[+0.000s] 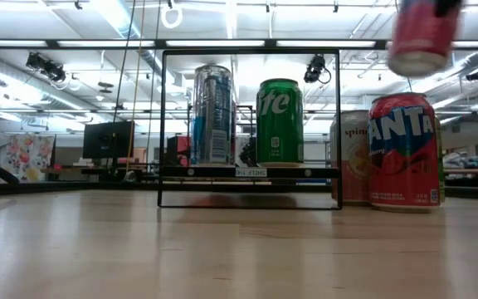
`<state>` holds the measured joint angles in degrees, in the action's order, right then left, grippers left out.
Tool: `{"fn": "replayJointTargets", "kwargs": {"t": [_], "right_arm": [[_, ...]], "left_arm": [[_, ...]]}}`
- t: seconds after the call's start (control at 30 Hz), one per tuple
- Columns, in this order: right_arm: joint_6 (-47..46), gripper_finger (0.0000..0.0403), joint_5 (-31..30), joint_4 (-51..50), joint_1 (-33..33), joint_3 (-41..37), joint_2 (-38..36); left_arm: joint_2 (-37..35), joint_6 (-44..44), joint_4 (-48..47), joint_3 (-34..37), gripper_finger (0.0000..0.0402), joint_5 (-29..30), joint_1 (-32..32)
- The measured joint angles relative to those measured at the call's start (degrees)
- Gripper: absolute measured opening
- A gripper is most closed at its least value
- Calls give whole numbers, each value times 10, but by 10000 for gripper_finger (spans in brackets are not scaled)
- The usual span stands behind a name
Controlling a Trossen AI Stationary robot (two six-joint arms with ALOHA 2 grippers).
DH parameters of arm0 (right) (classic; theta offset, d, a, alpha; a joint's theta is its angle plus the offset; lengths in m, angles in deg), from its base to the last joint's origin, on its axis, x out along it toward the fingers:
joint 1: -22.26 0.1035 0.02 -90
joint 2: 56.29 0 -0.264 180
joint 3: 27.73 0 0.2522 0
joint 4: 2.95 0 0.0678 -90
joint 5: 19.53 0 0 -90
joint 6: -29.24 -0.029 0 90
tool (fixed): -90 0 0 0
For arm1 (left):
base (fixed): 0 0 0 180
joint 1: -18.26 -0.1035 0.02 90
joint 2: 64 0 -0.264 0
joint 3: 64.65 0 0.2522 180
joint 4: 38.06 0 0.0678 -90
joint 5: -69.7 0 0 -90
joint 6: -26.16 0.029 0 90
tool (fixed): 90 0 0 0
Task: Place canned beverage on shelf
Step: Put the bottom red soda can on the shelf
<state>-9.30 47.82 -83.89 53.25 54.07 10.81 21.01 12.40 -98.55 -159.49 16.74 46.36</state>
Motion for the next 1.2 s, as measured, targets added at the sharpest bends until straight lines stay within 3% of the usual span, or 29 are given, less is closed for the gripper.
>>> {"fn": "replayJointTargets", "kwargs": {"t": [0.13, 0.3, 0.73, 1.2], "right_arm": [[52, 318, -57, 9, -45, 27, 0], [137, 319, -53, 63, -131, 30, 18], [368, 319, 126, 213, -391, 38, 145], [490, 319, 243, 211, -499, 136, 314]], "left_arm": [[-3, 19, -4, 0, 389, 14, -3], [-3, 31, -18, 0, 389, 21, -13], [-3, 82, -69, 0, 389, 23, -53], [-6, 167, -67, 0, 389, -37, -144]]}}
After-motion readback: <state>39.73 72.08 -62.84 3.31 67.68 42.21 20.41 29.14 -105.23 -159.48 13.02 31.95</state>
